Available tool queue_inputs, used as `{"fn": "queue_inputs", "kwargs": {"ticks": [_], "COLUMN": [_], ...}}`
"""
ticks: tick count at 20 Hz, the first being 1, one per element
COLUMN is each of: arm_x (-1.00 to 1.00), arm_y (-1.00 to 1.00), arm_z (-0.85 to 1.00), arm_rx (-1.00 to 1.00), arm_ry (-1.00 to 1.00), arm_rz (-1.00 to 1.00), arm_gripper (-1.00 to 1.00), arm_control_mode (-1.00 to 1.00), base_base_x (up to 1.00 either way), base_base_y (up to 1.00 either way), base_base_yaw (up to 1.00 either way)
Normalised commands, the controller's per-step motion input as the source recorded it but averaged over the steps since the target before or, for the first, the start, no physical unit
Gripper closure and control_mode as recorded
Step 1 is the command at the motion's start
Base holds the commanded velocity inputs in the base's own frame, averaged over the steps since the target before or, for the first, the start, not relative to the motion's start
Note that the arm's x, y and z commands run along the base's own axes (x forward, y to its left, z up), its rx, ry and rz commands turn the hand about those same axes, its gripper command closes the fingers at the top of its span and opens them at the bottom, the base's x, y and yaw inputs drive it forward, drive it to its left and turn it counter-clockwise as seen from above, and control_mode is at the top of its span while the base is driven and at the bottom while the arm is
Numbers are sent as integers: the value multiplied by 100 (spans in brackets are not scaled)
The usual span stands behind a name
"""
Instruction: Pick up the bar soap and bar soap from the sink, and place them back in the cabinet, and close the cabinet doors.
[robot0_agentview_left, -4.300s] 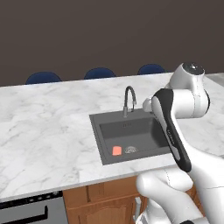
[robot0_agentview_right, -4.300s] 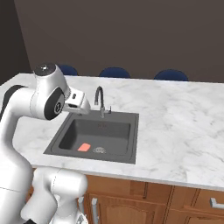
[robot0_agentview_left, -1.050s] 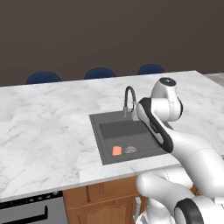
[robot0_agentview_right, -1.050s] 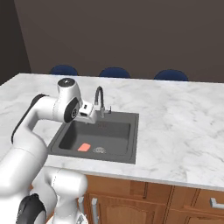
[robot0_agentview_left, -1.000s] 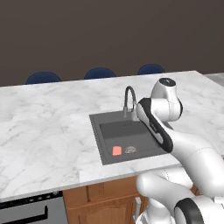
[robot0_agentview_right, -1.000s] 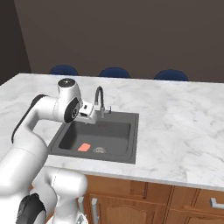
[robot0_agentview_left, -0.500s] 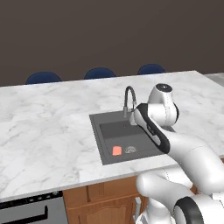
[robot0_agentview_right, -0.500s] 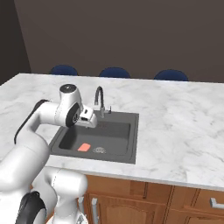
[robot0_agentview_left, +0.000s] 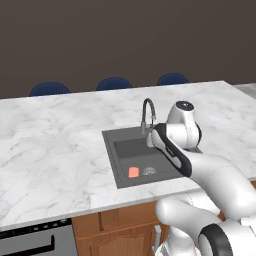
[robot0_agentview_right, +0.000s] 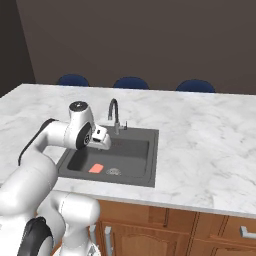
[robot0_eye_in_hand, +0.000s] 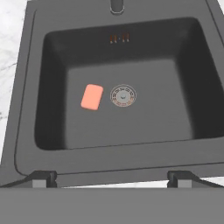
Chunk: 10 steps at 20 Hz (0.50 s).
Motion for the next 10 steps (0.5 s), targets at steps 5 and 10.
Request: {"fn": "queue_inputs", "kwargs": {"ticks": [5,10], "arm_x": [7,6], "arm_y": [1,0], "arm_z": [-9,-10], "arm_rx": [0,0], "arm_ry": [1,1], "arm_rz": [0,0], "arm_gripper": [-100,-100], "arm_control_mode": [-100,-100], "base_base_x": [0,0], "base_base_y": [0,0], "base_base_yaw": [0,0]}}
